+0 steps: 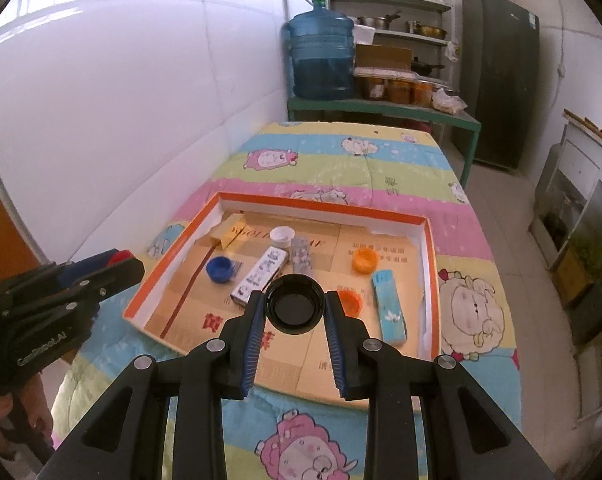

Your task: Organize rigid objects

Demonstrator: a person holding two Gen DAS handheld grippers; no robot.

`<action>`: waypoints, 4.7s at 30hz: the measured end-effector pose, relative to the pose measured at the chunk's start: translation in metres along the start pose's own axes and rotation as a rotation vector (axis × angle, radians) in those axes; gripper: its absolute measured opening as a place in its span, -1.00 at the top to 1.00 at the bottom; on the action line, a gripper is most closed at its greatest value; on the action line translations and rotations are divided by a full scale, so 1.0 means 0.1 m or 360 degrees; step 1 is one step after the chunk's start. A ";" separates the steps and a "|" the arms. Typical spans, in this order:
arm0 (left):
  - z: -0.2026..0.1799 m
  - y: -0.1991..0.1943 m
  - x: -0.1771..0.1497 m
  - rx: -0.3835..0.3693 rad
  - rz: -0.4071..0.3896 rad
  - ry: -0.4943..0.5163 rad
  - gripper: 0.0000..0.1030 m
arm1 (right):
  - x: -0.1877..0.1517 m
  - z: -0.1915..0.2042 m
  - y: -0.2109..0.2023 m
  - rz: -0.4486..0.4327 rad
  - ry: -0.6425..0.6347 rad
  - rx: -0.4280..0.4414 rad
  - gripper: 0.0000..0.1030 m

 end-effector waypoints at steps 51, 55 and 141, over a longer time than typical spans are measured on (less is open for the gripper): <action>0.18 1.03 -0.26 0.0072 0.0317 0.0009 0.40 | -0.26 0.03 1.15 0.0378 0.0000 0.0108 0.42; 0.16 1.04 -0.28 0.0126 0.0315 0.0063 0.40 | -0.26 0.01 1.16 0.0360 -0.0019 0.0057 0.41; -0.35 -0.79 -0.75 0.0104 -0.0088 0.0048 -0.33 | -0.82 -0.02 -0.70 -0.0117 0.0265 -0.0287 -0.45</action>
Point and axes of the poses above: each gripper's, at about its wrist camera, not at the fingertips, and y roughly the way its jaws point, z to its left, x to its top, the point moved 10 cm from there along y, roughly the way its jaws point, and after that the axes turned 7 degrees about z, right-handed, at the moved point
